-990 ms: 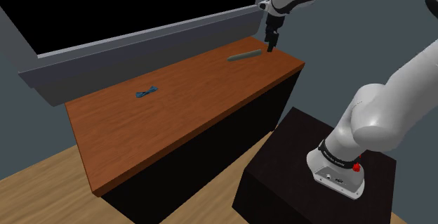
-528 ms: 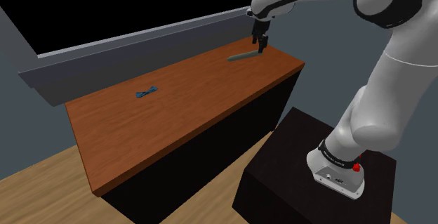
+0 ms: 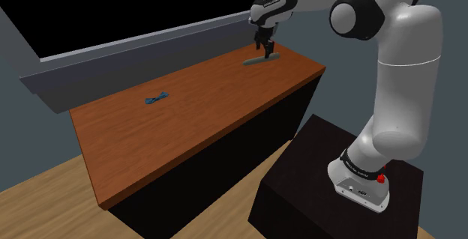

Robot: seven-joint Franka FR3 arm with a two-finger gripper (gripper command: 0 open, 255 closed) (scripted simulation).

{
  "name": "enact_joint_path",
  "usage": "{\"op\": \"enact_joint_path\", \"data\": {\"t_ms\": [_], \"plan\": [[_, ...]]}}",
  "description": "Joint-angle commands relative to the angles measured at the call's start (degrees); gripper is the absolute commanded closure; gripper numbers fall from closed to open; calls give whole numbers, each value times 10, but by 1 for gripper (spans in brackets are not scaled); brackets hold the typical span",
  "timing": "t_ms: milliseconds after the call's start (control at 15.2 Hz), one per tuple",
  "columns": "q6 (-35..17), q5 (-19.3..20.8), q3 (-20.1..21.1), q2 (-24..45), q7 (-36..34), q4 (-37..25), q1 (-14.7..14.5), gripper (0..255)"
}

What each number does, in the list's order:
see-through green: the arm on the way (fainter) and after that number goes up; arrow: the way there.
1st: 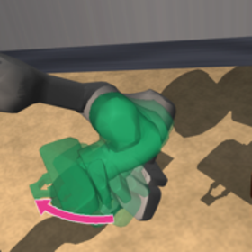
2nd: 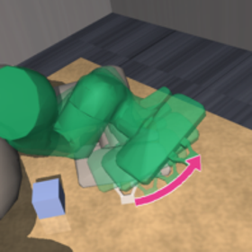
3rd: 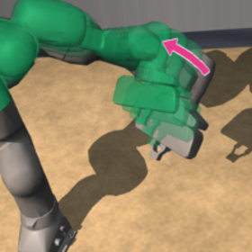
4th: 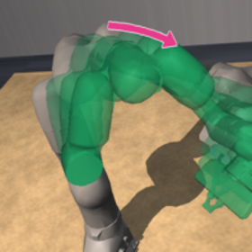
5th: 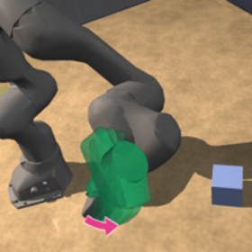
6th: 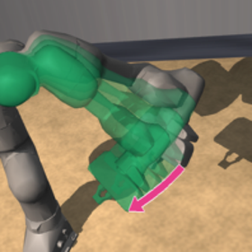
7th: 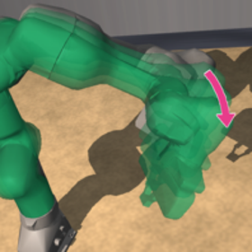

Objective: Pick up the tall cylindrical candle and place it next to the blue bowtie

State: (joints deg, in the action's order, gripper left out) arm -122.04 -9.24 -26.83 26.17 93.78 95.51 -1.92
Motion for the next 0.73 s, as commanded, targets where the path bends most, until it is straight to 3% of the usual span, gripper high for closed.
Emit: {"op": "enact_joint_path", "data": {"t_ms": [0, 330, 660], "plan": [[-8, -6, 5, 14, 9, -5, 5, 0], [-40, -17, 11, 36, 16, 6, 11, 0], [-40, -17, 11, 36, 16, 6, 11, 0]]}}
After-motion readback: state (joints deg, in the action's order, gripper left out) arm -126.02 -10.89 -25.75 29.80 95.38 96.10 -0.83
